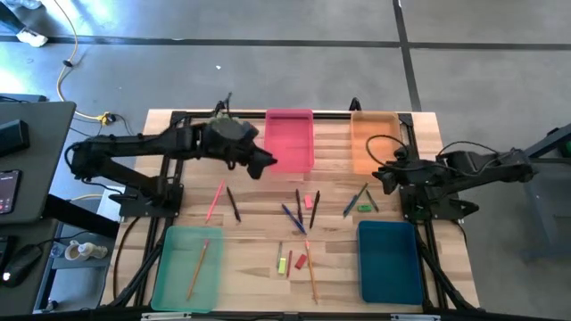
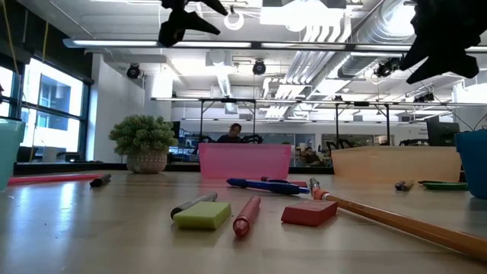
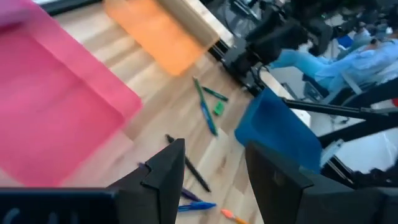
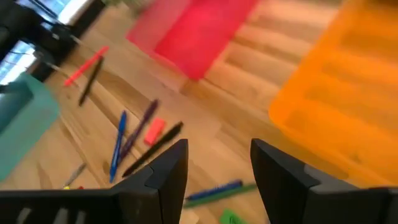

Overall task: Sort crayons/erasers/pens/pencils in bins
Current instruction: Put the green crayon into the orange bin

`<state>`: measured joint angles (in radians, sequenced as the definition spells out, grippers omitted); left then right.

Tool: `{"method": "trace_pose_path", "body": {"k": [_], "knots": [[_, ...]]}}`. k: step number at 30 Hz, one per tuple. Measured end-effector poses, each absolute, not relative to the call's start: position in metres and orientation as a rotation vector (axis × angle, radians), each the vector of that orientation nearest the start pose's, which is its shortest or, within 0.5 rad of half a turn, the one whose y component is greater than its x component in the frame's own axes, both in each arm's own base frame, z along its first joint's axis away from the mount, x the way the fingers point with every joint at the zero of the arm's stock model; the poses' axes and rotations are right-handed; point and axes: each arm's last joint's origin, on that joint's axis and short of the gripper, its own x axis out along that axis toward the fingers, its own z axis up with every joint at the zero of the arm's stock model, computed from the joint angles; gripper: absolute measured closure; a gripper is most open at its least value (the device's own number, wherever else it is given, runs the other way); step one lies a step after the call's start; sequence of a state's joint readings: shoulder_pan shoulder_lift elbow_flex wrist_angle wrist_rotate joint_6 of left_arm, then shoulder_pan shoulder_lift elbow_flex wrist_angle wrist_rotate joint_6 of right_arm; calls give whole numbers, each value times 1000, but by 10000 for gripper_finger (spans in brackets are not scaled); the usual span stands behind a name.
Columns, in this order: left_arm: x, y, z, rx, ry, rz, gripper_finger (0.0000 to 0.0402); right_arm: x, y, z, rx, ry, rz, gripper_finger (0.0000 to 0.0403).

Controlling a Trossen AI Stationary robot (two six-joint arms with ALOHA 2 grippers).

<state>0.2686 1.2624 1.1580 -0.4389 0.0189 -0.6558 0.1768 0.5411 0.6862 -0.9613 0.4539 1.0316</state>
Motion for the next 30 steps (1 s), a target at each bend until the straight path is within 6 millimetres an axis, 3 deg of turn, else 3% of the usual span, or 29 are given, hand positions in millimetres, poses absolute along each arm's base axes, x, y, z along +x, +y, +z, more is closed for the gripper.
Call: {"method": "trace_pose_path", "body": {"k": [9,30], "knots": [[235,78,356,-652,409,438,245,114,8,254,892,778,-690,236],[220,73,360,-538,484,352,245,157,-10,213,931,1163,-814,236]]}}
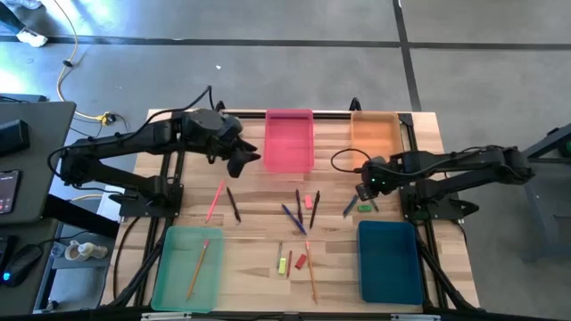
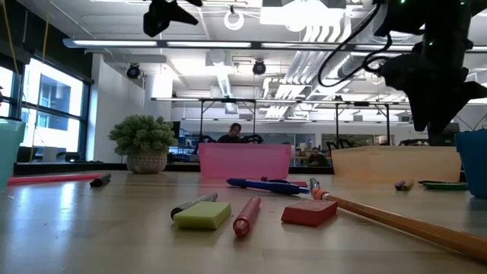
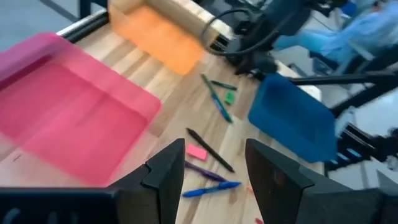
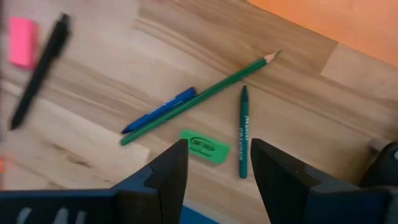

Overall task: Sort crayons/erasers/pens/pencils in bins
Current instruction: Put the green crayon into the orange bin

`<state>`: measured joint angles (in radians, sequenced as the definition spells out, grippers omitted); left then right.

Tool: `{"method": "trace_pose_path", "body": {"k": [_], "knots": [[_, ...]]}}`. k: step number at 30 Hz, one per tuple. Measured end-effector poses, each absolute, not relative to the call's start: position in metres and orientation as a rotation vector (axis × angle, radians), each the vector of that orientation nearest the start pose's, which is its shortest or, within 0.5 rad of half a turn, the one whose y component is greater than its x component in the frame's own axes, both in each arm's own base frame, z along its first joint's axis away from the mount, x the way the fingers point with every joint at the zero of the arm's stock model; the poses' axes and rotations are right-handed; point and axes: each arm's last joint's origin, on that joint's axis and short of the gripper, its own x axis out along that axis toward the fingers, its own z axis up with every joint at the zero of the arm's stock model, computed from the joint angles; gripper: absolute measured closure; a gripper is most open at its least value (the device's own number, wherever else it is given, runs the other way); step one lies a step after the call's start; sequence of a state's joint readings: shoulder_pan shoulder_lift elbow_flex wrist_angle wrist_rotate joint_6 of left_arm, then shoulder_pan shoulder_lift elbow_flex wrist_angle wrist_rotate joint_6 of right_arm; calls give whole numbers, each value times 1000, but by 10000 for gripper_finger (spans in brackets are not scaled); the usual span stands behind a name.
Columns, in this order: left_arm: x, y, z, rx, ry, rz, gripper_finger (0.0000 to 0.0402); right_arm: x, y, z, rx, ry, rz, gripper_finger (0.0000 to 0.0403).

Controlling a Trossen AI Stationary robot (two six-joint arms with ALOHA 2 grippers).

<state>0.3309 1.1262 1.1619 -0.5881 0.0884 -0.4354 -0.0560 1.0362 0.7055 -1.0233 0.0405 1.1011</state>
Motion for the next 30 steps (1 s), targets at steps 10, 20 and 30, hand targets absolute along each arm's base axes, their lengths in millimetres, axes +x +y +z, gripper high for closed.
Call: {"method": "trace_pose_path", "body": {"k": [10,20,30], "knots": [[197,64,381,-487,400,278,245,172,-14,194,893,1288,-837,236],[194,64,383,-454,390,288,245,176,-14,187,843,1355,-821,236],[196,64,382,-458,395,291,245,171,-9,182,800,1390,-811,236]]}}
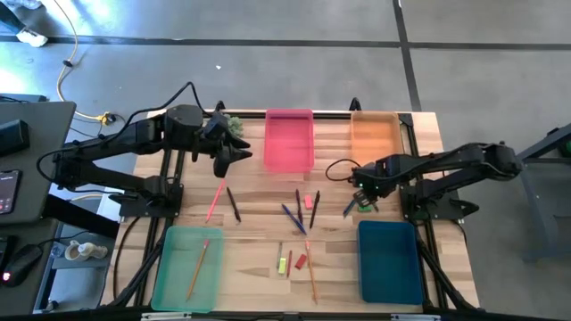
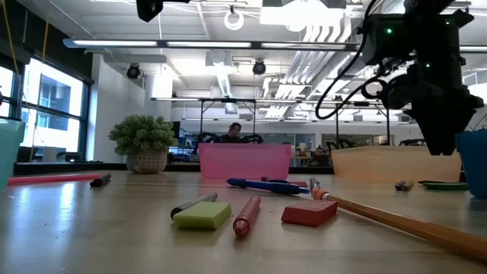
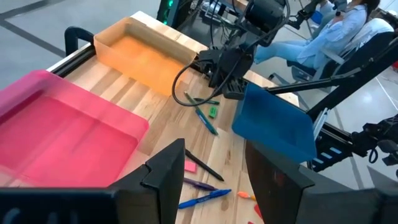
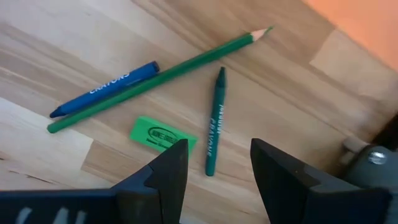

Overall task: Sort crayons/erasers/pens/pencils in bins
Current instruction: Put the green crayon into the orange bin

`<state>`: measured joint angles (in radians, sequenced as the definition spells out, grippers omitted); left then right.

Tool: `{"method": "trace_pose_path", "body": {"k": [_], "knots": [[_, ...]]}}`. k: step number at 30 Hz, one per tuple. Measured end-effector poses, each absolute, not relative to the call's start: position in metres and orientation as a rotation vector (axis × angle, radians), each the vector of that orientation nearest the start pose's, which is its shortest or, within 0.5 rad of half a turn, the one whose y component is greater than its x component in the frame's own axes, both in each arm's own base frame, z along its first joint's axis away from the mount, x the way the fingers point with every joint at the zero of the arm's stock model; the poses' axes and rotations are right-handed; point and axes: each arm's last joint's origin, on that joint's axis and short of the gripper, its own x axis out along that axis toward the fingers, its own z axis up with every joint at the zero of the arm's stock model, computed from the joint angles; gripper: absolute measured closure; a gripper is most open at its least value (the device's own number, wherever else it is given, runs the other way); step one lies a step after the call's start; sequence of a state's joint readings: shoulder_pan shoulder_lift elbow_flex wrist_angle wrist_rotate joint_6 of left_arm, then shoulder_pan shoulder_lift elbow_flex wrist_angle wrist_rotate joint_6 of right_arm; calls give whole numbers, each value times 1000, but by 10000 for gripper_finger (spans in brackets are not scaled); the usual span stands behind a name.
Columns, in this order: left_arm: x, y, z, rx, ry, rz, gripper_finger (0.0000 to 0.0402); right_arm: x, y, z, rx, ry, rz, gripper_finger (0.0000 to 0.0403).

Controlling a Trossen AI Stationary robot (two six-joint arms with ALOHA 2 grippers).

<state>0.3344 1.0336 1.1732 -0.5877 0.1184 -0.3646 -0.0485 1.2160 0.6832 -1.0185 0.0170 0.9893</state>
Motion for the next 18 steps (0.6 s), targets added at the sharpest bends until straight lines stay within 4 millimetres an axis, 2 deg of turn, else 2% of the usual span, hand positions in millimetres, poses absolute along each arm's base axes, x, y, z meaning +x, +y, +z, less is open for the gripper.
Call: {"method": "trace_pose_path", "body": {"k": [5,15,18], "knots": [[196,64,382,-459,394,294,245,169,-5,165,844,1356,-815,236],[195,66,382,-447,387,345,245,170,-8,163,799,1310,-849,236],[196,66,382,-447,388,345,245,166,-8,157,800,1316,-865,236]]}}
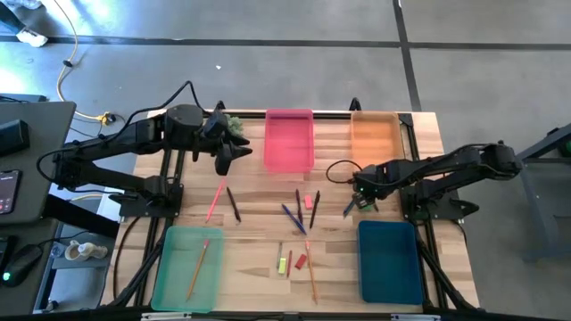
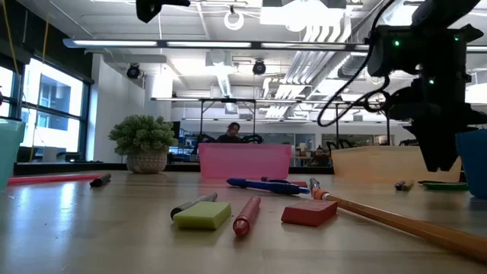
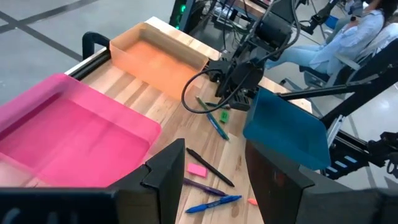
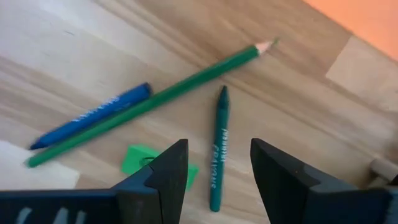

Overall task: Sort crayons/erasers/pens/pencils in bins
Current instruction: Put the green crayon into the orange bin

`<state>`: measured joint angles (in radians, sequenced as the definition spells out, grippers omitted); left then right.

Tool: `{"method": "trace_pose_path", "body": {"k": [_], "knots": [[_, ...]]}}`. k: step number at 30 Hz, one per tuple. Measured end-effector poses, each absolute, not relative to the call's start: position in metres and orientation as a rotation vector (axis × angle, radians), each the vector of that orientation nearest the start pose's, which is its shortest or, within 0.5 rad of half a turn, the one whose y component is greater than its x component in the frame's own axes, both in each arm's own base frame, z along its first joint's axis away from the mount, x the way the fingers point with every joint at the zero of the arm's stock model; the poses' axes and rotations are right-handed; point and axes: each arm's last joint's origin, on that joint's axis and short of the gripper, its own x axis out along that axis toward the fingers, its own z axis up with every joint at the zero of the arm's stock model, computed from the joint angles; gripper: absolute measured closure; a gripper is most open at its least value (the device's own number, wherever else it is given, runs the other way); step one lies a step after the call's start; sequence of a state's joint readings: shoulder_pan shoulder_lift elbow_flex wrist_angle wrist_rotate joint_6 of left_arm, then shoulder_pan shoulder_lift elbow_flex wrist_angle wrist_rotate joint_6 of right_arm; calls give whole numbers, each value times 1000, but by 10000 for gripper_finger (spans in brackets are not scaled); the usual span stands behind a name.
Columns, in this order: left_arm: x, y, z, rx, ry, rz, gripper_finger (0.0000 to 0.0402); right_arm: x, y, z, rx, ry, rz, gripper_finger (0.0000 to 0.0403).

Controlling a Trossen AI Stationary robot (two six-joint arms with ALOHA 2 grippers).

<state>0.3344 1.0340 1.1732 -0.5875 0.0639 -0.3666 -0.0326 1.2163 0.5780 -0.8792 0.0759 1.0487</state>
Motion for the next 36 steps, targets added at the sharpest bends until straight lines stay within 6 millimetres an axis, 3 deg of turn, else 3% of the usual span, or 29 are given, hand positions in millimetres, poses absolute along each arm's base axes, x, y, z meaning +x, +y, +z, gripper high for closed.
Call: {"method": "trace_pose_path", "body": {"k": [6,15,25,36], "knots": [[196,66,382,-447,388,343,245,160,-7,139,855,1289,-859,236],[196,66,382,-447,388,344,245,155,-10,130,923,1263,-915,239],[196,66,382,-446,388,344,245,152,-9,129,961,1268,-971,333],[196,66,382,-447,388,344,245,148,-9,129,907,1326,-947,382]]}}
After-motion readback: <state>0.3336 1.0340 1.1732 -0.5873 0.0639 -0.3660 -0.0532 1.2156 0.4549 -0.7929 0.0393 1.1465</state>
